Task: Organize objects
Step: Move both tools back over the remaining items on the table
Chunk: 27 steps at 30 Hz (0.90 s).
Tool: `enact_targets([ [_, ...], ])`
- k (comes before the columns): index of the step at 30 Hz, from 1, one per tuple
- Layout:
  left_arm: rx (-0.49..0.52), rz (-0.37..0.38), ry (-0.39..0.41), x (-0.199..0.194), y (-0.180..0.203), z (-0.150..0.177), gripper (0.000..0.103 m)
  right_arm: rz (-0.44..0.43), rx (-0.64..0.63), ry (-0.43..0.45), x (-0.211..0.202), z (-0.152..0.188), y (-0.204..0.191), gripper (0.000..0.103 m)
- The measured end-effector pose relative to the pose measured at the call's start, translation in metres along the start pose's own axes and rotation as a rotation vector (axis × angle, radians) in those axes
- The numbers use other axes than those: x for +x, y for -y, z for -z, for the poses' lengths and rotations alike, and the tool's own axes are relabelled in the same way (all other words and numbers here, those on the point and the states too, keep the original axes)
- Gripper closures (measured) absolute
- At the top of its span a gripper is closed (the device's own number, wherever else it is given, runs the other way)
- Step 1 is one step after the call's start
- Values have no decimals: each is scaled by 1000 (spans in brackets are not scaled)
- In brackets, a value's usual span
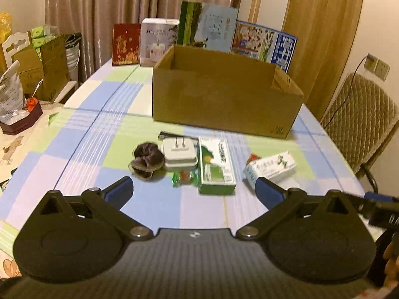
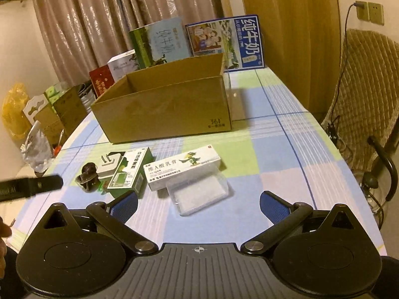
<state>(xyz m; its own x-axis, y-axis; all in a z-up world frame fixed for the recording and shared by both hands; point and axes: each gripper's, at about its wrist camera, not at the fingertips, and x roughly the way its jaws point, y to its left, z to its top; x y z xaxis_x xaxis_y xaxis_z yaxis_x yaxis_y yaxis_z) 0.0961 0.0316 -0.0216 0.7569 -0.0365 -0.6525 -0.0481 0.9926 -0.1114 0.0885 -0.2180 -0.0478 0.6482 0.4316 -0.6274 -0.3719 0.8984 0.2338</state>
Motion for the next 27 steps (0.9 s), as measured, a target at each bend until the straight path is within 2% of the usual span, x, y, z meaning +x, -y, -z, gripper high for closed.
enact_targets([
  [6,13,0,-34,7,0,12,1,15,-20,-34,5,5,0,2],
  [27,21,3,-39,20,1,27,1,24,-28,-64,13,12,0,2],
])
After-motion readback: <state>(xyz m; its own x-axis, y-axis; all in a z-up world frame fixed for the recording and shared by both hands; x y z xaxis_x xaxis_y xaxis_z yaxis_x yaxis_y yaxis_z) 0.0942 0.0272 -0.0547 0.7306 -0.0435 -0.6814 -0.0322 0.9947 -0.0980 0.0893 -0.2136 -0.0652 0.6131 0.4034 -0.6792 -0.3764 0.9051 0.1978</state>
